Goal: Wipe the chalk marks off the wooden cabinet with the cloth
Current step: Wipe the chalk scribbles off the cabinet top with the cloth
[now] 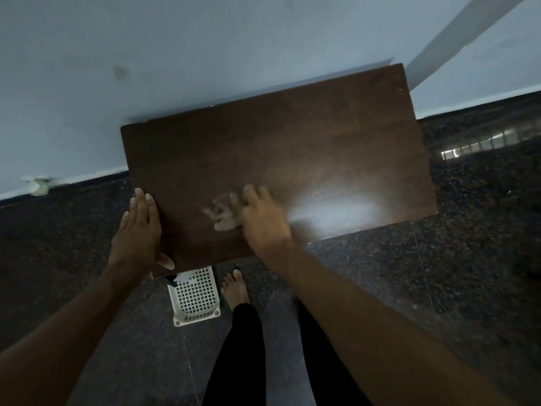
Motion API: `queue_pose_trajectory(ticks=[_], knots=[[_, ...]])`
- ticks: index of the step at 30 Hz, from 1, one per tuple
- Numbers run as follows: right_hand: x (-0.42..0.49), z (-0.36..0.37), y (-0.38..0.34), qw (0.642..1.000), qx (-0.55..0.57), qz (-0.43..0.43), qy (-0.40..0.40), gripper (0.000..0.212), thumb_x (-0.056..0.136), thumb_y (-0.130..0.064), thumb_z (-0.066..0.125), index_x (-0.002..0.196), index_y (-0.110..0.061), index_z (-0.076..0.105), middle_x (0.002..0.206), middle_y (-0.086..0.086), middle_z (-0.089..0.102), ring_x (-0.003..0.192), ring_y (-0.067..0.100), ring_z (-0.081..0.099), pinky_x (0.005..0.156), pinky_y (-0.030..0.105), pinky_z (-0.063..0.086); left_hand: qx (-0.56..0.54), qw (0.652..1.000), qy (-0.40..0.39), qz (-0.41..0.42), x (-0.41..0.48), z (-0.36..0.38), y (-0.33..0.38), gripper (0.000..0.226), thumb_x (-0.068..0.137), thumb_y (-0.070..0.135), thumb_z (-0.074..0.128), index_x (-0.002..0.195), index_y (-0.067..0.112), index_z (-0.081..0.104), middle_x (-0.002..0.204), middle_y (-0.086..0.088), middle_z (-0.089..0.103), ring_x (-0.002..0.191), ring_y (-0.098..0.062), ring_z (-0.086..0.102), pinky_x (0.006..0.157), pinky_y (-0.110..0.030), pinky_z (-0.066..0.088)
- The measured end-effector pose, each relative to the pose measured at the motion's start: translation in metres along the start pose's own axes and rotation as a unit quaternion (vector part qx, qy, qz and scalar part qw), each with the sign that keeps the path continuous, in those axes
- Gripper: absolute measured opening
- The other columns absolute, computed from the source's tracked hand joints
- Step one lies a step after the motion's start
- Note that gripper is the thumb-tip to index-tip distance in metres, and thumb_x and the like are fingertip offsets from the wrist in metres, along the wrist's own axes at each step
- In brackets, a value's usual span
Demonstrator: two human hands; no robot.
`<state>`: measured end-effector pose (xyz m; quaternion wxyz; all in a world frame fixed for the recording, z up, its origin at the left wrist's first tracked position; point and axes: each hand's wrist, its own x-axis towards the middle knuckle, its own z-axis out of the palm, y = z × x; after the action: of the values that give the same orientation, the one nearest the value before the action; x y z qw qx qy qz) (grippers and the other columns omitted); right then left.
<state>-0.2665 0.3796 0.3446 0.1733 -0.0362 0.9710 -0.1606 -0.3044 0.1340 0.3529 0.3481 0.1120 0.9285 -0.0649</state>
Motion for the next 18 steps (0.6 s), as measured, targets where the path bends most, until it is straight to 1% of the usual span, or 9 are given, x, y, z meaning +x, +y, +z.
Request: queue_pose_trajectory(ticks=[2, 3, 6, 8, 11, 13, 15, 16, 18], knots=[[-0.025, 0.007, 0.009, 0.999, 0.012, -0.034, -0.016, 0.051, 0.09, -0.017, 0.059, 0.14, -0.015, 0.049, 0.131, 0.011, 0.042, 0.117, 0.033, 0.042, 0.081, 0.044, 0.05, -0.01, 1.0, -0.01, -0.011, -0.001, 0.0, 0.004, 0.153, 0.062, 0.029, 0.097, 0.158, -0.003, -0.018, 0.163, -0.024, -0.03, 0.157, -0.038, -0.014, 0.127, -0.05, 0.009], [-0.037, 0.008, 0.021, 0.999, 0.014, -0.039, -0.009, 0.049, 0.086, -0.017, 0.062, 0.135, -0.015, 0.054, 0.125, 0.012, 0.047, 0.112, 0.034, 0.046, 0.076, 0.044, 0.053, -0.02, 1.0, -0.015, -0.019, -0.001, 0.0, 0.005, 0.152, 0.063, 0.026, 0.097, 0.158, -0.001, -0.019, 0.163, -0.021, -0.032, 0.157, -0.038, -0.015, 0.126, -0.053, 0.013], [-0.069, 0.007, 0.081, 0.999, 0.015, 0.005, 0.031, 0.055, 0.075, -0.017, 0.071, 0.129, -0.017, 0.06, 0.113, 0.013, 0.053, 0.098, 0.036, 0.053, 0.06, 0.042, 0.055, -0.077, 0.996, -0.028, -0.037, 0.001, 0.0, 0.006, 0.155, 0.059, 0.014, 0.099, 0.159, 0.004, -0.019, 0.161, -0.01, -0.039, 0.156, -0.034, -0.018, 0.124, -0.059, 0.025], [-0.085, -0.004, 0.123, 0.997, 0.006, 0.062, 0.045, 0.057, 0.077, -0.014, 0.074, 0.133, -0.018, 0.059, 0.116, 0.014, 0.055, 0.097, 0.035, 0.054, 0.06, 0.042, 0.056, -0.111, 0.992, -0.037, -0.05, 0.003, -0.006, 0.006, 0.158, 0.056, 0.019, 0.101, 0.16, 0.005, -0.017, 0.163, -0.009, -0.037, 0.156, -0.032, -0.018, 0.125, -0.056, 0.022], [-0.101, -0.028, 0.181, 0.975, 0.036, 0.204, 0.086, 0.047, 0.088, -0.004, 0.06, 0.134, -0.017, 0.06, 0.116, 0.019, 0.054, 0.099, 0.039, 0.053, 0.075, 0.049, 0.053, -0.17, 0.981, -0.04, -0.089, 0.007, -0.019, 0.017, 0.152, 0.059, 0.038, 0.098, 0.163, 0.003, -0.007, 0.169, -0.011, -0.025, 0.159, -0.034, -0.009, 0.126, -0.056, 0.02], [-0.106, -0.041, 0.22, 0.951, 0.02, 0.287, 0.112, 0.05, 0.088, -0.007, 0.062, 0.136, -0.022, 0.059, 0.115, 0.019, 0.051, 0.098, 0.04, 0.052, 0.074, 0.043, 0.049, -0.197, 0.974, -0.019, -0.107, 0.009, -0.022, 0.026, 0.147, 0.06, 0.046, 0.095, 0.163, 0.003, -0.001, 0.171, -0.013, -0.018, 0.159, -0.037, -0.005, 0.125, -0.058, 0.021], [-0.106, -0.048, 0.245, 0.923, 0.02, 0.363, 0.123, 0.049, 0.087, -0.011, 0.065, 0.133, -0.024, 0.059, 0.112, 0.016, 0.048, 0.098, 0.04, 0.052, 0.072, 0.043, 0.046, -0.224, 0.967, -0.003, -0.122, 0.01, -0.017, 0.034, 0.153, 0.057, 0.05, 0.095, 0.162, 0.003, -0.005, 0.17, -0.014, -0.021, 0.158, -0.035, -0.012, 0.127, -0.059, 0.018], [-0.105, -0.049, 0.249, 0.912, 0.022, 0.388, 0.13, 0.045, 0.087, -0.012, 0.064, 0.131, -0.022, 0.06, 0.112, 0.015, 0.047, 0.099, 0.039, 0.052, 0.072, 0.044, 0.046, -0.235, 0.963, 0.002, -0.131, 0.01, -0.012, 0.038, 0.157, 0.055, 0.05, 0.095, 0.162, 0.003, -0.009, 0.17, -0.014, -0.024, 0.158, -0.034, -0.016, 0.127, -0.06, 0.015], [-0.102, -0.05, 0.255, 0.9, 0.013, 0.411, 0.14, 0.039, 0.087, -0.01, 0.062, 0.126, -0.017, 0.063, 0.112, 0.014, 0.046, 0.101, 0.039, 0.05, 0.071, 0.044, 0.044, -0.239, 0.961, 0.013, -0.141, 0.011, -0.004, 0.042, 0.161, 0.052, 0.053, 0.095, 0.161, 0.001, -0.012, 0.168, -0.016, -0.027, 0.157, -0.035, -0.021, 0.127, -0.062, 0.012]])
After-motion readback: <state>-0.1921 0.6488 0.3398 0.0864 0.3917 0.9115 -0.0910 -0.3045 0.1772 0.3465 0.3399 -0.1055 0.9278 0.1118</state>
